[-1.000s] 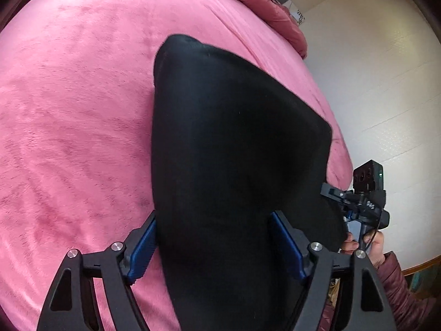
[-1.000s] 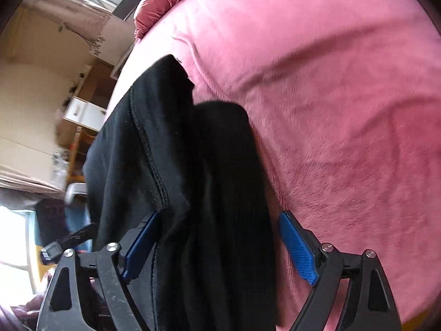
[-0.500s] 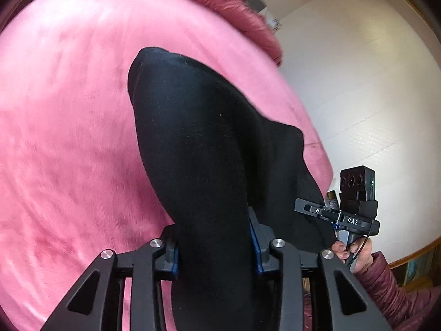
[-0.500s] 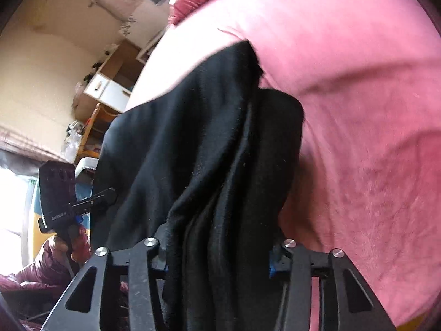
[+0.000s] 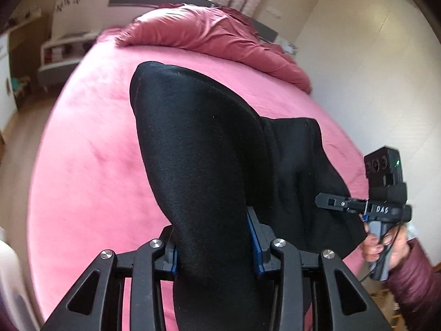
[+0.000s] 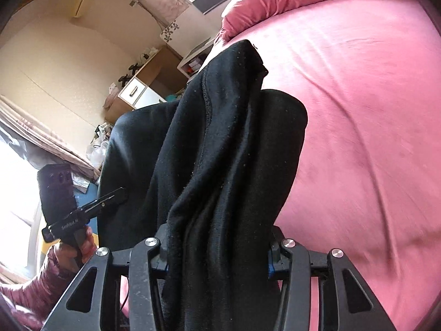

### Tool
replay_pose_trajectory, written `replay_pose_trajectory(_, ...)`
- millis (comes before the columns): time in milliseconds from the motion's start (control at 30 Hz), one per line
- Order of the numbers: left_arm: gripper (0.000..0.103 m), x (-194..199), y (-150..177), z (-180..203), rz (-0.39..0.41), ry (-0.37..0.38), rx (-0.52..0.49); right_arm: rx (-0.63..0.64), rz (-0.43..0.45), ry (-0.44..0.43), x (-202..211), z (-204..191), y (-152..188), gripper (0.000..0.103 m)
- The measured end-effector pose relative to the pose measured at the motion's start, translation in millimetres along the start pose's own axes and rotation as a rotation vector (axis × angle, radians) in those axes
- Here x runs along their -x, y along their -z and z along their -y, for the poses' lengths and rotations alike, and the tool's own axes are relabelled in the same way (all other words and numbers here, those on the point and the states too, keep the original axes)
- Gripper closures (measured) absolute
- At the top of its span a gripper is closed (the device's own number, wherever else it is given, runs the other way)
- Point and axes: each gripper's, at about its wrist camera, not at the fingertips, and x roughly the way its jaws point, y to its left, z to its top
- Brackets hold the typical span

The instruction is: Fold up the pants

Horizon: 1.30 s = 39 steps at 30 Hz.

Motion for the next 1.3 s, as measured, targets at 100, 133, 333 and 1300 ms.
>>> replay_pose_trajectory(100, 0.064, -5.4, -4.6, -5.8, 0.011, -0.04, 0.001, 0.015, -0.023, -0.008, -21.8, -6.1, -19.3, 0.057)
replay_pose_trajectory(133, 0.064, -7.8, -5.8, -7.8, 0.013, -0.049, -0.004, 0.019, -0.03, -0.009, -28.4, -6.9, -24.3, 0.057)
replay_pose_trajectory(333, 0.064, -30.4, -13.4, -21.4, -0.003, -0.076, -0.024, 0.007, -0.07, 0.002, -46.9, 8.4, -32.9, 0.057)
replay_pose_trajectory(1300, 0.031, -28.5, 10.5, -43.0, 0.01, -0.274, 0.153, -0.086, -0.039, 0.137, -69.0, 32.5, -13.6, 0.026)
